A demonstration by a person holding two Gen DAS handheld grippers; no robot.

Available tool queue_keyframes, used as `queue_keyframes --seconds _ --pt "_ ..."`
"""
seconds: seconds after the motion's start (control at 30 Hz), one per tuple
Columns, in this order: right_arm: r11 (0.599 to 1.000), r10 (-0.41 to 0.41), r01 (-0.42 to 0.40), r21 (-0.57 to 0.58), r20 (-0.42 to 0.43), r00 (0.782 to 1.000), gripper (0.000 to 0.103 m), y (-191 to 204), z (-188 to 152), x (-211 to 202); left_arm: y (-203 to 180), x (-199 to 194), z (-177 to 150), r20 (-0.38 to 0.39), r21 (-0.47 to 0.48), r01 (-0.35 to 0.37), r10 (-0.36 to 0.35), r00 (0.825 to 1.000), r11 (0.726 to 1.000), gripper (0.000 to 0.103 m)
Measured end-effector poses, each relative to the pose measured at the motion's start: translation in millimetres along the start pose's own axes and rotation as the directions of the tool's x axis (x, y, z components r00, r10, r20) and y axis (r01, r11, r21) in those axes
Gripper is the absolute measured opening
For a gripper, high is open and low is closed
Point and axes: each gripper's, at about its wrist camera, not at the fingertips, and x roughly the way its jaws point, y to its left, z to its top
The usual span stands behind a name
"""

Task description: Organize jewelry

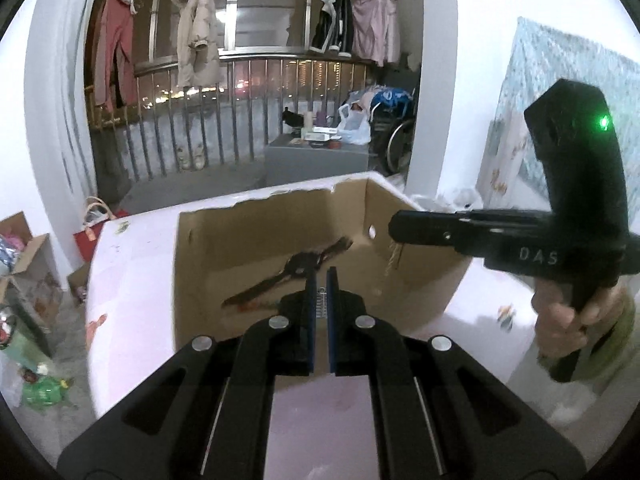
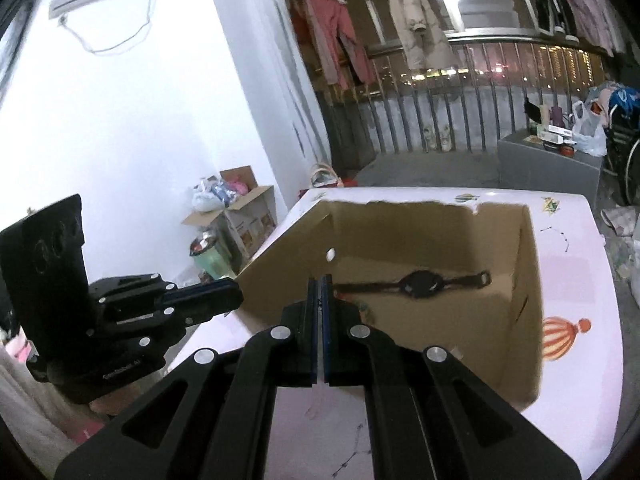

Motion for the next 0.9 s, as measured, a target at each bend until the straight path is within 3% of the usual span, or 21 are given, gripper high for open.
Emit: queue_keyframes --seconds 0.23,0.43,0.57,0.67,0.73,0.9 --pt "0.994 -0.017 0.026 0.103 -0.092 0.996 0.002 -48.0 15.9 27.3 -3.2 66.6 6.5 -0.099 -0.036 0.051 -0.055 0.994 0.998 0.004" --pt "0.977 0.031 0.008 0.213 -0.179 0.983 0.002 -87.5 15.7 55.0 -7.9 112.5 1.5 -0.171 -0.068 0.087 -0.098 0.980 0.994 0.004" --pt "0.966 0.048 0.006 0.260 -0.203 0.978 0.004 -101.8 11.3 64.7 -6.0 125.0 0.3 -0.197 -0.086 0.095 -0.111 0.974 0.992 0.008" --pt "0.962 0.045 0.014 0.272 -0.207 0.977 0.004 -108.1 10.1 69.4 -4.3 128.2 -0.9 -0.201 -0.108 0.098 -0.119 0.972 0.989 0.017" --pt "0.962 0.043 0.013 0.272 -0.198 0.979 0.007 -109.1 10.2 67.8 -2.3 128.2 -1.7 -0.196 -0.117 0.093 -0.115 0.974 0.989 0.022" --pt "0.959 0.026 0.021 0.281 -0.165 0.986 0.018 -112.7 12.6 61.8 0.7 122.1 -1.8 -0.183 -0.136 0.085 -0.109 0.977 0.987 0.024"
